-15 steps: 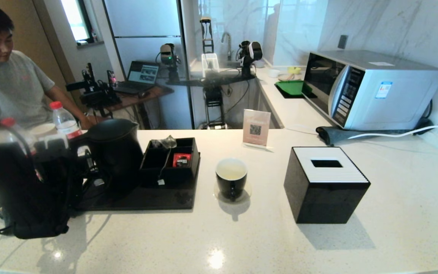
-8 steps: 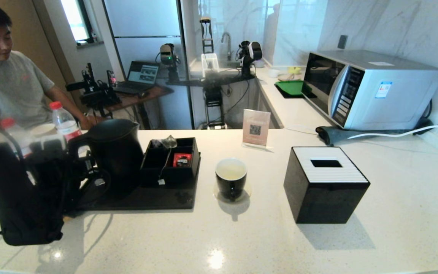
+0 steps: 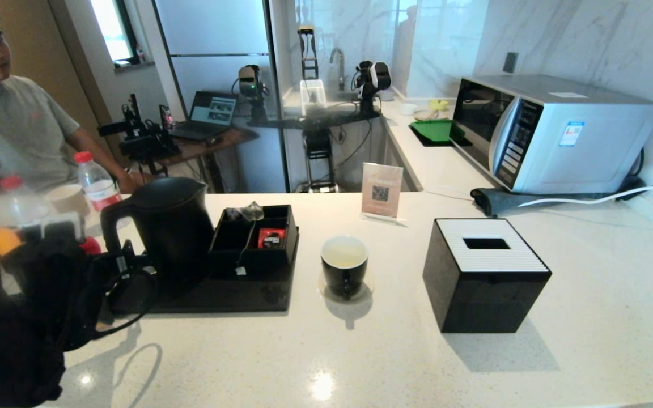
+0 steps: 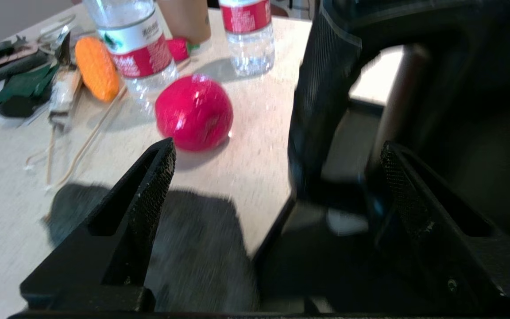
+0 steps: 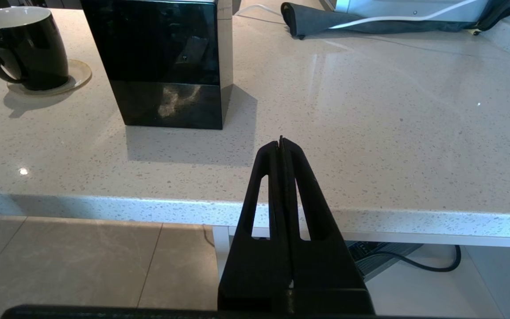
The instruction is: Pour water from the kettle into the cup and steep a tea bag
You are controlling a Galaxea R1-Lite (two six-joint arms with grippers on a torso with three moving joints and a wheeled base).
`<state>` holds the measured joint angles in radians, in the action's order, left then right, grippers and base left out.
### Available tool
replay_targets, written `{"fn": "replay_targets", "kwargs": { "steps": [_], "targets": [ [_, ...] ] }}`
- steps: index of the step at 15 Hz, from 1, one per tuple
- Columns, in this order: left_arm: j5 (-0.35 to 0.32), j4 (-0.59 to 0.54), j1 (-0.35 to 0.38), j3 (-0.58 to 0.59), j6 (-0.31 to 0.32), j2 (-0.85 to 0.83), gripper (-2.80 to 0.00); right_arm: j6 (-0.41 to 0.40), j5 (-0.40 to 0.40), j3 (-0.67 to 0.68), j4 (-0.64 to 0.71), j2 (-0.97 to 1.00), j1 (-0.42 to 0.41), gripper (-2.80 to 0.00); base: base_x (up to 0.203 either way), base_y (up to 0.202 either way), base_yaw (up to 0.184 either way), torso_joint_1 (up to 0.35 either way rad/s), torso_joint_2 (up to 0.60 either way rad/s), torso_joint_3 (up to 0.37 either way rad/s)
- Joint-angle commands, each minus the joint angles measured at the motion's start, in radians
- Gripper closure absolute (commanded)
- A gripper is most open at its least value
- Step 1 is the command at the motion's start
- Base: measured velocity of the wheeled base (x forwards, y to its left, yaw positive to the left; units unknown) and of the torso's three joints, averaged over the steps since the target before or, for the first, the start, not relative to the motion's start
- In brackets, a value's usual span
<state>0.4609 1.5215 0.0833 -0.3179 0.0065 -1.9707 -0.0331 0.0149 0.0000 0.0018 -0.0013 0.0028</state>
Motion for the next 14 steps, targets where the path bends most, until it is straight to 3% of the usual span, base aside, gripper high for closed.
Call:
{"fn": "replay_targets", "kwargs": {
  "steps": [1,2,10,14],
  "targets": [
    [0.004,0.049,-0.014,0.079,-0.001,0.081,-2.80,-0.001,0.001,0.000,0.000,0.001,0.000,0.00,0.000,0.000,0.000,0.000,0.00,0.000],
    [0.005,0.049,-0.018,0.106,-0.007,0.102,0.00,-0.001,0.000,0.000,0.000,0.001,0.000,0.00,0.000,0.000,0.000,0.000,0.00,0.000],
    [0.004,0.049,-0.024,0.293,-0.021,0.271,0.00,-0.001,0.000,0.000,0.000,0.001,0.000,0.00,0.000,0.000,0.000,0.000,0.00,0.000],
    [0.001,0.049,-0.026,0.318,-0.018,0.352,0.00,-0.001,0.000,0.000,0.000,0.001,0.000,0.00,0.000,0.000,0.000,0.000,0.00,0.000]
  ]
}}
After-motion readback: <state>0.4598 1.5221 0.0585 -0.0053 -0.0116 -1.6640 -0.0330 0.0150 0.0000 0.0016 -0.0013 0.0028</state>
